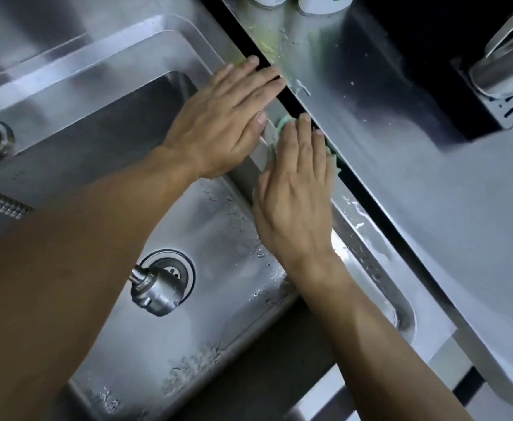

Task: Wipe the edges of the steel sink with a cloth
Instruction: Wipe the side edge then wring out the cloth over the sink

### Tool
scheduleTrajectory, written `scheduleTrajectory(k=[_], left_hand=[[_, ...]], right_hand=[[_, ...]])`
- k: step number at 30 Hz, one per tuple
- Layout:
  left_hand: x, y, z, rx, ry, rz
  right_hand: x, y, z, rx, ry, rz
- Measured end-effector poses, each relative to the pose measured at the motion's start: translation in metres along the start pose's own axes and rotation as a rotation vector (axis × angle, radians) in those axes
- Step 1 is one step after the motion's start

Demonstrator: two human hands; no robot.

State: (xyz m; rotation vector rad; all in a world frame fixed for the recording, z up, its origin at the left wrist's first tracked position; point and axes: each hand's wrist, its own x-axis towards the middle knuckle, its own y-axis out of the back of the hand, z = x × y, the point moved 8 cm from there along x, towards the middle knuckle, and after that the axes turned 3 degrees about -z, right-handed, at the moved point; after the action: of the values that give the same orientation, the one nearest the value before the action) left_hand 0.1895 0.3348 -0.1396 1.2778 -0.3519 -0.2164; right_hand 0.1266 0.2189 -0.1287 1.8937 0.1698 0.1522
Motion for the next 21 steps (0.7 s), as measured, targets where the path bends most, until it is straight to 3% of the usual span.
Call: scheduleTrajectory(k=[4, 8, 11, 16, 21], left_hand=[[0.001, 0.001, 0.003, 0.004, 0.018, 0.013], [-0.008, 0.002, 0.018, 0.000, -0.009, 0.012], [-0.029, -0.008, 0.052, 0.017, -0.115, 0.041], [-0.036, -0.012, 0.056, 0.020, -0.074, 0.062], [-0.036, -0.016, 0.058, 0.039, -0.072, 0.021]], right_hand=[[-0.017, 0.006, 0.014, -0.055, 0.056, -0.003], [-0.074, 0.022, 0.053, -0.107, -0.046, -0.012], [-0.064, 0.020, 0.049, -0.134, -0.056, 0.023], [-0.032, 0.012, 0.031, -0.057, 0.044, 0.040], [-0.092, 0.026, 0.072, -0.104, 0.019, -0.035]])
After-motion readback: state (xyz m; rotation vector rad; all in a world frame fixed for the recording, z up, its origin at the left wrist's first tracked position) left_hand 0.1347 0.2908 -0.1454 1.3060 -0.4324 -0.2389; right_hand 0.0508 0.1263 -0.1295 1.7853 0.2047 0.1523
